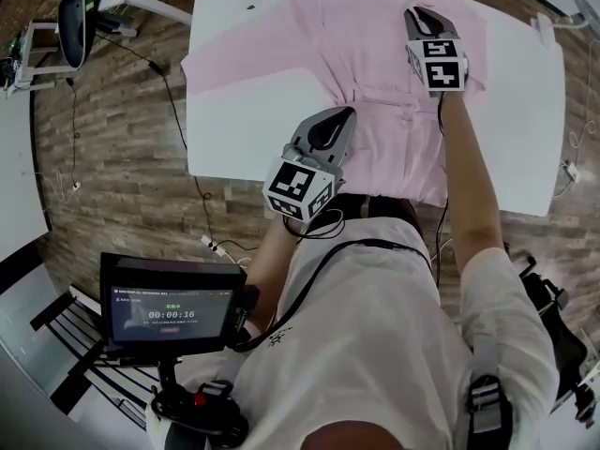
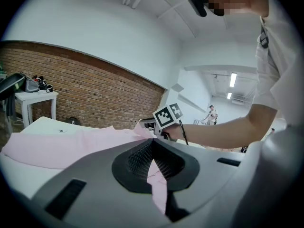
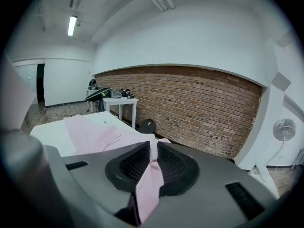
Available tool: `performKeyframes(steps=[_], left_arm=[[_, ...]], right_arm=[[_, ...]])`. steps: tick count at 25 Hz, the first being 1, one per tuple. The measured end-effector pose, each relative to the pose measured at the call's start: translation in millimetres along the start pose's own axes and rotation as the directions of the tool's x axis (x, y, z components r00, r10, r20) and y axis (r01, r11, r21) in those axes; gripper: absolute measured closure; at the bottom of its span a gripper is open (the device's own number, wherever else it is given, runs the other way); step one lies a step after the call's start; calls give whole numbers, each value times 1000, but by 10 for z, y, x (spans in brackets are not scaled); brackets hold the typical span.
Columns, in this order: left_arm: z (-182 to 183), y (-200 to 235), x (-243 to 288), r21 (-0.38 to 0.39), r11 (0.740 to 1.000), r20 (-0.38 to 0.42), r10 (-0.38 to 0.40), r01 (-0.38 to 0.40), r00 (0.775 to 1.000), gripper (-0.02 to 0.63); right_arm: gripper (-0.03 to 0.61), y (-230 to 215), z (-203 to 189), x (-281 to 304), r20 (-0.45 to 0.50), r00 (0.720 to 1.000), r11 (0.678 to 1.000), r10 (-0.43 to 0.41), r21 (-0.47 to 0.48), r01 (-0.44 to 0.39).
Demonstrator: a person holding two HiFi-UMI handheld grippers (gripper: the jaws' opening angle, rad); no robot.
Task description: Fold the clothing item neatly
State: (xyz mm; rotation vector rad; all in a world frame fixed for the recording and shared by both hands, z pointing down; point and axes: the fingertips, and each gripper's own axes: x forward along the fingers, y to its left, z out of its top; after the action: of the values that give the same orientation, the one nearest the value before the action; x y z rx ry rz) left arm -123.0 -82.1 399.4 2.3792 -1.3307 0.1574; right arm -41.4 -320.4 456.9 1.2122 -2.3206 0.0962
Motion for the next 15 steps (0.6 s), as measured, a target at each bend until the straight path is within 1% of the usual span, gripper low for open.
performKeyframes(steps=[15], left_arm=[[-22,136,33,-14,999,-6,30,-30,1000,611]], right_arm=[[526,326,23,230,-6,998,997,68,-30,-68]])
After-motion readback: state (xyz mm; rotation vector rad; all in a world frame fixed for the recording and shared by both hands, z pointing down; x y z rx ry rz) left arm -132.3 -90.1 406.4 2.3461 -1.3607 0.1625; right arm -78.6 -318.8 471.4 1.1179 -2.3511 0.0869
